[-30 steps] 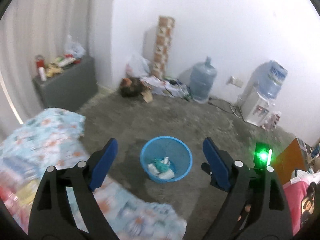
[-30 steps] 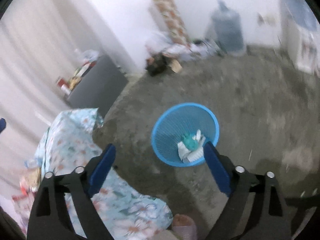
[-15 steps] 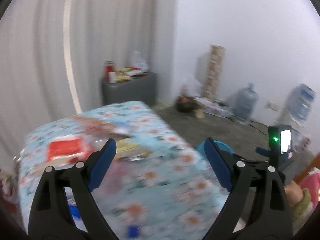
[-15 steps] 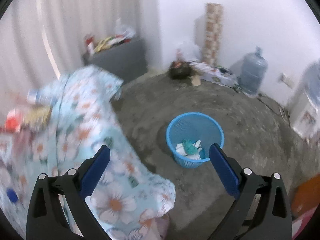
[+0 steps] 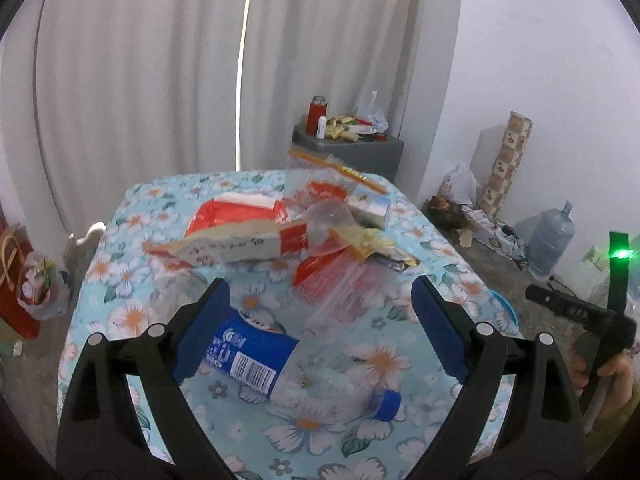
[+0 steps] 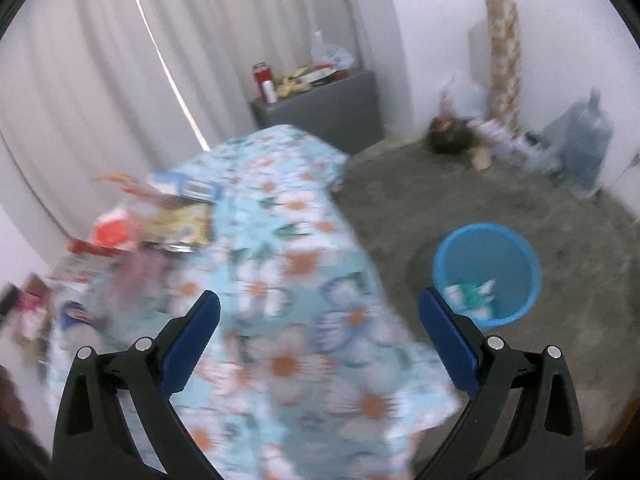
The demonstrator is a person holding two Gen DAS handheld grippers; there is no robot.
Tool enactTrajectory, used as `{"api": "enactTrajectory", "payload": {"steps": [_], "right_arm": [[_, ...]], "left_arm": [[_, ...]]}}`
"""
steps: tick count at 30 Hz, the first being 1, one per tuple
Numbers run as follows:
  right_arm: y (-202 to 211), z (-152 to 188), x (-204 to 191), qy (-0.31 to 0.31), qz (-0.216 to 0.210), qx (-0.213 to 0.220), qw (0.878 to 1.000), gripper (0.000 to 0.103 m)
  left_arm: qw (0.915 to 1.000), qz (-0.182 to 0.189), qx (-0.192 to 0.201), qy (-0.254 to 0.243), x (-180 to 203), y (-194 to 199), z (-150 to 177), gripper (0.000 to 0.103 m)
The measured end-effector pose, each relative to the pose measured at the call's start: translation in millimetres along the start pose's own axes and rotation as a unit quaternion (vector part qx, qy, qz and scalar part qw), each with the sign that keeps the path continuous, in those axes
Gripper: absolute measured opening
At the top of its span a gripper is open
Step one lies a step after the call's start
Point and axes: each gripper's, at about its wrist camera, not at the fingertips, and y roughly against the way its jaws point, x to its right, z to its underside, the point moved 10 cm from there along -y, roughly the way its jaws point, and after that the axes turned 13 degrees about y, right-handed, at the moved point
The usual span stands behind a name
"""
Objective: Collect trash
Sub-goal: 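Grasp the yellow snack packet with the left gripper while the right gripper grasps a clear plastic bag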
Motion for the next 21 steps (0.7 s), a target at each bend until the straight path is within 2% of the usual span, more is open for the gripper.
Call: {"api": "enactTrajectory", "payload": {"steps": [4,6,8,11,17,21], "right_arm": [[-14.1,0.9,-31.1,-0.044,-0.114,-0.018,0.992,0.096],[-21.9,2.1,-51.6,-0.058,-0.177,-0.032,0.982,0.096],[-32.5,3.2,-78.3,-0.077,-0.245,-0.051,0.965,0.095],[-49.9,4.8,-110.4,-0.095,-0.307,-0.081,0.943,0.087],[-98.1,18.6,-159.2,-0.113,-0.342,-0.156,0.92,0.071],[-121.3,19.0,-175.1,-0.119,-0.334,-0.172,0.919,0.06]], "left_arm": [[1.0,-0.001,0.007,-0.007,-6.7,-6.5,4.5,0.088],[0.9999,0.009,0.004,-0.007,-7.8,-10.2,7.6,0.088],[0.9998,0.018,0.002,-0.005,-8.2,-11.0,11.3,0.088],[0.9993,0.034,0.002,-0.012,-6.9,-11.7,15.5,0.088],[0.9987,0.038,-0.026,-0.019,-12.5,-20.8,32.5,0.088],[0.9984,0.044,-0.028,-0.021,-16.5,-23.4,39.5,0.088]]}}
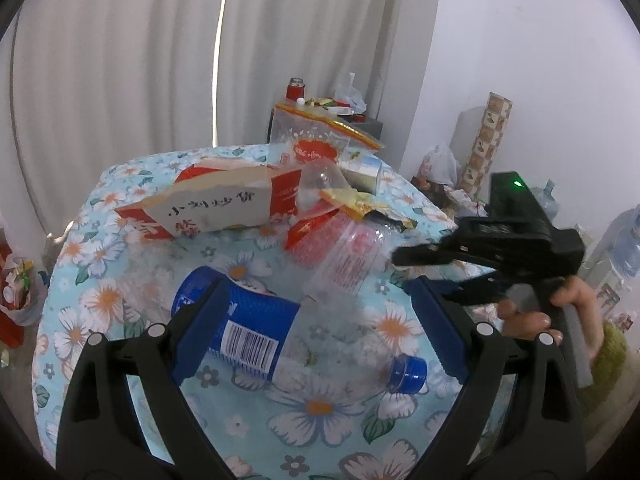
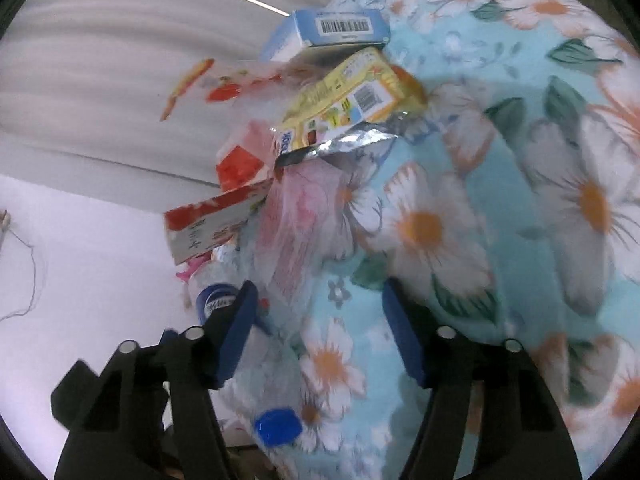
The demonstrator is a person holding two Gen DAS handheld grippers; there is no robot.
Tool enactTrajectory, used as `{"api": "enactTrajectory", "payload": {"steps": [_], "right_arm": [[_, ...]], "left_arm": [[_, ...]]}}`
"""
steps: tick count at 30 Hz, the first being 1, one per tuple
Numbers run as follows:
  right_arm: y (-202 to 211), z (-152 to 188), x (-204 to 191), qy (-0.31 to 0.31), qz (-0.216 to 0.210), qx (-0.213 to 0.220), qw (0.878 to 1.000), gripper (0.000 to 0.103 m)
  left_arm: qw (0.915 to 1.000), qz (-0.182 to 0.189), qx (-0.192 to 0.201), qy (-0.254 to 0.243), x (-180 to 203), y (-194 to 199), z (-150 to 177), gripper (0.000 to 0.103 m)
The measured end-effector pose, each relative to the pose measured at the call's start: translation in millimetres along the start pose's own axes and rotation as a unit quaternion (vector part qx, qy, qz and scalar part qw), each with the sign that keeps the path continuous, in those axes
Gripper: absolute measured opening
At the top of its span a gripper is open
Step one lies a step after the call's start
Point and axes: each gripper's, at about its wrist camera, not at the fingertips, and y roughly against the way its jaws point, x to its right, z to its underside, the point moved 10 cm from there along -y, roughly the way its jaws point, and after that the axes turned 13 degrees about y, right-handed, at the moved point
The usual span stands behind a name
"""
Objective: Collect trash
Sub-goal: 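Grasp the yellow snack packet with the left gripper while the right gripper grasps a clear plastic bag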
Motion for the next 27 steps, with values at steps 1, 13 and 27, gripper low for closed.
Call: {"api": "enactTrajectory", "payload": {"steps": [1,13,27], "right_arm": [[-4.3,-2.8,-0.3,-0.002,0.001,0.001,1.0,0.057],[-41.4,-16.1,-4.6,-0.03,0.005,0.011,0.999,0.007],[28.0,25.7,23.6,-0.052,0.024,0.017,0.998,0.005]], "left_arm": [[1.0,0.001,-0.001,-0.002,-0.9,-1.0,1.3,0.088],[0.9996,0.025,0.009,-0.003,-0.8,-4.3,-4.6,0.082],[0.9952,0.088,-0.034,0.024,37.9,-25.0,-15.6,0.062]]}}
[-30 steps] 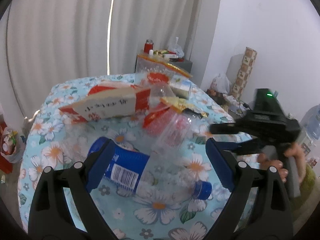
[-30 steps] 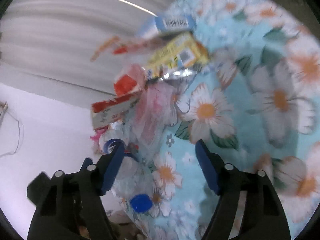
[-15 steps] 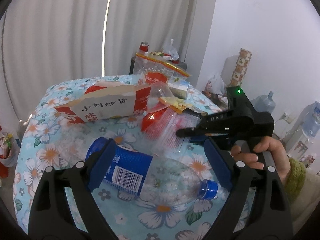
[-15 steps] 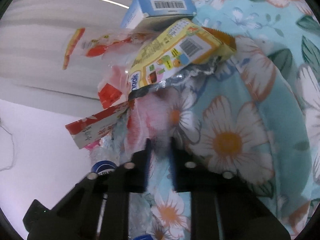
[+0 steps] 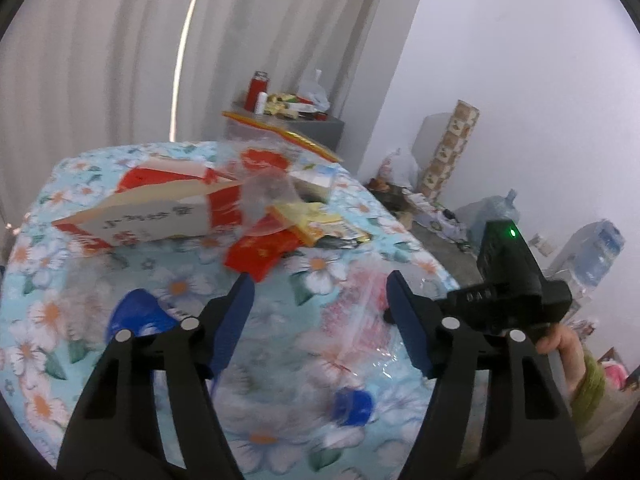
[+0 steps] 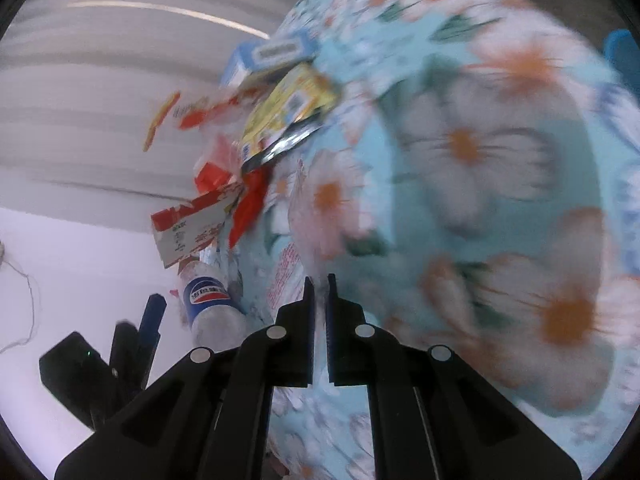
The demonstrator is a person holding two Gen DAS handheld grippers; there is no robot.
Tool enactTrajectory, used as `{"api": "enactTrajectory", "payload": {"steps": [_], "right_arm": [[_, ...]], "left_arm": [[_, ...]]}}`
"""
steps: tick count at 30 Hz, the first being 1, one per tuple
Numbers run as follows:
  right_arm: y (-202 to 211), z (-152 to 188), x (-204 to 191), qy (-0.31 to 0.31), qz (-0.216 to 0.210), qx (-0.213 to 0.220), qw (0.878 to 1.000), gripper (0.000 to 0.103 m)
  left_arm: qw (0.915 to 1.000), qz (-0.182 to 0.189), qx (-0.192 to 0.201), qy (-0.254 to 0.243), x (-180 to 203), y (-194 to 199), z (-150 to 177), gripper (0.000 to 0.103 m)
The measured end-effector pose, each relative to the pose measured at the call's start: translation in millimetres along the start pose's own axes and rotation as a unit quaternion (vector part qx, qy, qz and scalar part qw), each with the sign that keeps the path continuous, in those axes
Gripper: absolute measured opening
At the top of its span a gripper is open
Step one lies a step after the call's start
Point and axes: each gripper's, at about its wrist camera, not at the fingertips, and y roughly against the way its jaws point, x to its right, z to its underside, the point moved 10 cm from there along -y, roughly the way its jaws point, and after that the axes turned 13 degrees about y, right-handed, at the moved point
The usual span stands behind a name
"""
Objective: Collect trash
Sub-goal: 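Grasp the yellow snack packet with the left gripper while the right gripper grasps a clear plastic bag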
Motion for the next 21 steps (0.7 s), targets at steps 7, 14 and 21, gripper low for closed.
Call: {"api": "enactTrajectory", "payload": {"steps": [7,14,21], "right_arm": [[39.6,3.7,37.5,-0.04,-0.001,0.039,0.998,0.005],[56.9,3.3,59.7,-0.059,-0.023,0.051,0.997,0.005],[60.7,0.4,65.2,-0.061,-0.041,0.054,0.996,0.005]], "left_arm": [[0.9985,0.01,-0.044,0.03,16.4,-37.0,-8.9,0.05],[0.9707,0.041,-0.12,0.204,-1.1,-95.0,-23.4,0.05],[0.9338,0.019,-0.153,0.323,-27.8,-138.3,-22.8,0.05]]}}
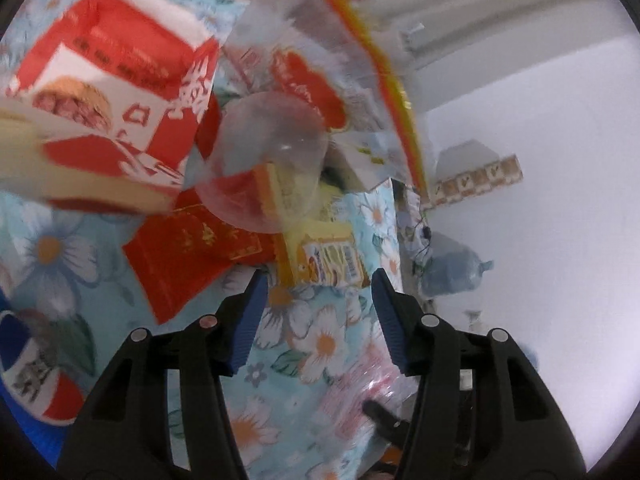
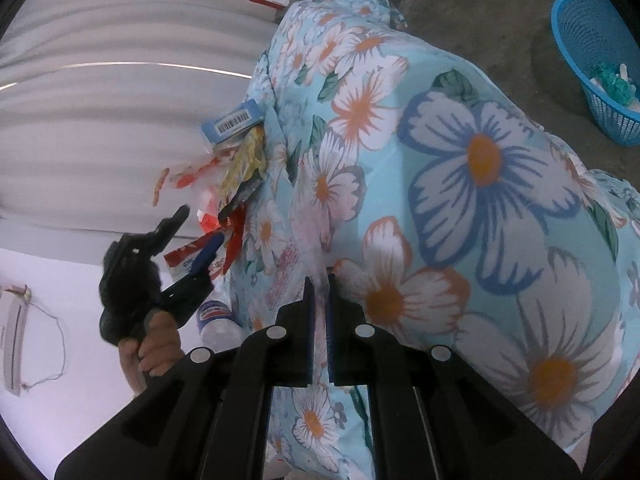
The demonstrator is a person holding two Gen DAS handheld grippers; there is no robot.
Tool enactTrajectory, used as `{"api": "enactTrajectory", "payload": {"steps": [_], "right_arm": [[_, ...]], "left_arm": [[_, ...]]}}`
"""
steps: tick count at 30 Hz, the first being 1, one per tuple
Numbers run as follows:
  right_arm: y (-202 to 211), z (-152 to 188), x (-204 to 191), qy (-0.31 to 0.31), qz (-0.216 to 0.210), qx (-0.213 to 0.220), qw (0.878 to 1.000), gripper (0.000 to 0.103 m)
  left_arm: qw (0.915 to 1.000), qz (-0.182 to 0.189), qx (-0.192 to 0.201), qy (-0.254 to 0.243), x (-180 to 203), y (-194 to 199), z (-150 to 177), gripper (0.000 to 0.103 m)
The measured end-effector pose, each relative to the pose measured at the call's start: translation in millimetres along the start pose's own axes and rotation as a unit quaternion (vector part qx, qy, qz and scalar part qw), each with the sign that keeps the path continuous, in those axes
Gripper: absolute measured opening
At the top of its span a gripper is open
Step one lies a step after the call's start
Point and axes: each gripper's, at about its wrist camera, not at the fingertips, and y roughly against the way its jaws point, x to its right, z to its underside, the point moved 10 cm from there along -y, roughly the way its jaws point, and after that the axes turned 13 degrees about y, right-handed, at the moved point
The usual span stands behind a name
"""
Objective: Collect trash
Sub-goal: 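Grasp the yellow snack packet with the left gripper while the right gripper grasps a clear plastic bag, then lift the yellow packet with the left gripper while the right gripper lifts the clear bag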
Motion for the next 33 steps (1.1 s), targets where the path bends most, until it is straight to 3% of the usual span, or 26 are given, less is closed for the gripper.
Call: {"api": "enactTrajectory", "payload": {"steps": [5,11,13,18,22,26,29,31,33], "right_arm": [[6.0,0.2,4.4,-0.003,-0.009,0.004,1.0,0.005],[14.4,-1.6,8.2,-0.003,-0.01,0.012,1.0,0.005],[20.0,-0.9,11.6,-0.005,-0.01,0.015,1.0,0.005],[26.5,-2.9,14.3,-0.007,-0.004,0.023,1.0,0.005],[35.0,-5.0,16.0,-0.003,0.008,0.033,0.999,0.005],[42.3,-7.1,16.1,-0.001,0.013,0.041,0.999,0.005],[48.6,-8.2,12.1,0.008,0.02,0.048,0.999,0.005],[51.6,-8.7,6.4,0.017,0.023,0.052,0.998,0.005],[52.8,-9.8,-0.4,0.03,0.03,0.056,0.998,0.005]], "left_arm": [[0.9995,-0.032,0.003,-0.007,-0.6,-21.0,-0.1,0.048],[0.9985,-0.045,0.009,-0.03,6.2,-35.2,7.6,0.015],[0.9984,-0.045,0.008,-0.035,9.3,-37.3,8.9,0.01],[0.9971,-0.047,0.008,-0.059,12.6,-28.3,29.6,0.006],[0.9895,-0.068,0.021,-0.126,16.3,-8.6,55.2,0.006],[0.9663,-0.101,0.048,-0.232,27.3,16.4,86.6,0.006],[0.9393,-0.13,0.07,-0.31,36.8,30.2,105.9,0.006],[0.9165,-0.155,0.084,-0.359,41.5,35.6,116.2,0.006],[0.9039,-0.164,0.084,-0.386,39.9,38.3,121.2,0.006]]}}
